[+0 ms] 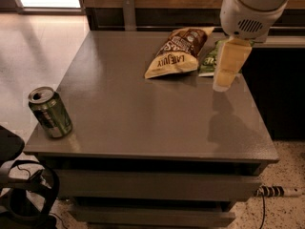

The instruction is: Move brown chip bag near green can

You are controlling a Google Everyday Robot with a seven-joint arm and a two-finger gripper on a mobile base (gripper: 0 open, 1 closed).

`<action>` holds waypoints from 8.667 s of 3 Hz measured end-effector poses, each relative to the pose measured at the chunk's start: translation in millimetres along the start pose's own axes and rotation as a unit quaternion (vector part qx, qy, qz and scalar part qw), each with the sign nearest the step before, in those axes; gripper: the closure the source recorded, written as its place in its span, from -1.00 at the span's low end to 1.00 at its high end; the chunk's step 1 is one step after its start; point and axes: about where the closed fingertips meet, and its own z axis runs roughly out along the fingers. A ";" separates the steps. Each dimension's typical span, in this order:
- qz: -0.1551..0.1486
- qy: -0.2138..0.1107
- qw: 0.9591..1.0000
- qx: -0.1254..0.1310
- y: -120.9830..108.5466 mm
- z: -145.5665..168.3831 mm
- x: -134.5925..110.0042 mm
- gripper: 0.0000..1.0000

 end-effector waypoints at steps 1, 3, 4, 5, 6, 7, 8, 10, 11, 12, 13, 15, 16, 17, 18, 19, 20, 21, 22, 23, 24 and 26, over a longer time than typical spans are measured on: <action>-0.006 -0.013 1.000 0.009 -33.9 24.9 -15.0 -1.00; -0.002 -0.073 0.997 -0.035 -80.0 83.7 -35.1 -1.00; -0.003 -0.070 0.997 -0.036 -80.1 86.1 -37.3 -1.00; -0.009 -0.055 0.998 -0.043 -80.9 99.8 -50.0 -1.00; -0.017 -0.039 0.998 -0.054 -86.3 129.0 -73.4 -1.00; -0.026 -0.024 0.997 -0.070 -89.8 167.3 -98.4 -1.00; -0.027 -0.012 0.997 -0.077 -91.3 187.1 -105.9 -1.00; 0.004 -0.014 0.996 -0.091 -91.6 234.5 -89.8 -0.95; 0.002 -0.014 0.996 -0.091 -91.0 234.3 -90.9 -0.52; 0.001 -0.013 0.996 -0.092 -89.7 238.0 -91.5 0.10; 0.001 -0.013 0.996 -0.093 -90.4 236.6 -91.7 0.59; 0.001 -0.013 0.996 -0.093 -91.1 235.2 -91.9 1.00; 0.001 -0.013 0.996 -0.092 -91.4 234.6 -92.0 1.00; 0.001 -0.013 0.996 -0.092 -91.4 234.6 -92.0 1.00; 0.001 -0.013 0.996 -0.092 -91.5 234.5 -92.0 1.00; 0.001 -0.013 0.996 -0.092 -91.4 234.5 -91.9 1.00; 0.001 -0.013 0.996 -0.092 -91.5 234.5 -92.0 1.00; 0.001 -0.013 0.996 -0.092 -91.5 234.5 -92.0 1.00; 0.001 -0.013 0.996 -0.092 -91.5 234.4 -92.0 1.00; 0.000 -0.012 0.996 -0.089 -92.7 230.8 -92.0 1.00; -0.022 -0.005 0.999 -0.044 -109.0 180.2 -92.7 1.00; -0.052 -0.020 0.998 0.029 -120.5 96.9 -90.9 1.00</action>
Offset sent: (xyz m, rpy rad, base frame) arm 0.1275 0.0172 -0.0300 0.1567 0.0246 0.0839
